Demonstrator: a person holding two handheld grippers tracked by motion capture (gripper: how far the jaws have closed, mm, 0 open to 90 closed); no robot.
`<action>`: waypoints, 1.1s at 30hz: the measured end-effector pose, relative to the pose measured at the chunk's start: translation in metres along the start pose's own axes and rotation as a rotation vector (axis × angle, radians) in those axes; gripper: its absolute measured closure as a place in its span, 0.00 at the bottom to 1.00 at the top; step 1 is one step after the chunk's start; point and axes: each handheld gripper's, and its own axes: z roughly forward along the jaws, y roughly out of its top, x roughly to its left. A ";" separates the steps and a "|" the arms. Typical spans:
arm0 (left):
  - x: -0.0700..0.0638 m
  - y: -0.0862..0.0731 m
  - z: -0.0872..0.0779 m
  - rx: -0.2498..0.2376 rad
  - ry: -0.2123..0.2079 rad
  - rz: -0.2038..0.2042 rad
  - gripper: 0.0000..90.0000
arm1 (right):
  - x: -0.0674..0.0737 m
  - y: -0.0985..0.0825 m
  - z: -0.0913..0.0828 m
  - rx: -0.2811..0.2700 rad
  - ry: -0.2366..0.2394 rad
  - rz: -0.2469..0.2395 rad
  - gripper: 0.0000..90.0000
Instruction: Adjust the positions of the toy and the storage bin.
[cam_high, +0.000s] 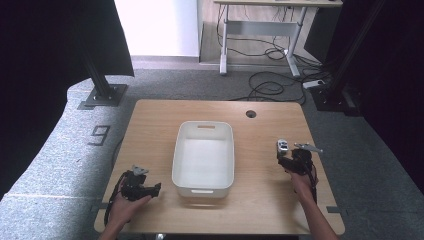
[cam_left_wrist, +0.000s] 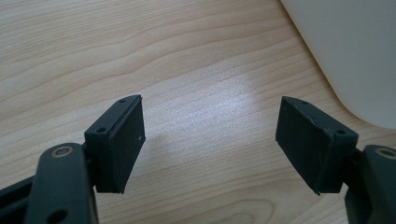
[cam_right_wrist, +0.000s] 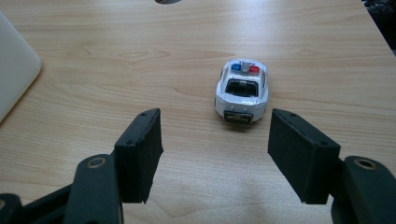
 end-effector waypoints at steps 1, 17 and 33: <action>0.000 0.000 0.000 0.001 0.000 0.001 0.27 | 0.000 0.000 0.000 0.001 0.000 0.001 0.39; 0.000 0.000 0.000 0.000 0.000 0.001 0.27 | -0.001 0.000 0.001 0.001 -0.001 -0.001 0.39; 0.000 0.000 0.000 0.001 0.000 0.000 0.27 | -0.002 0.000 0.002 0.007 -0.003 -0.002 0.39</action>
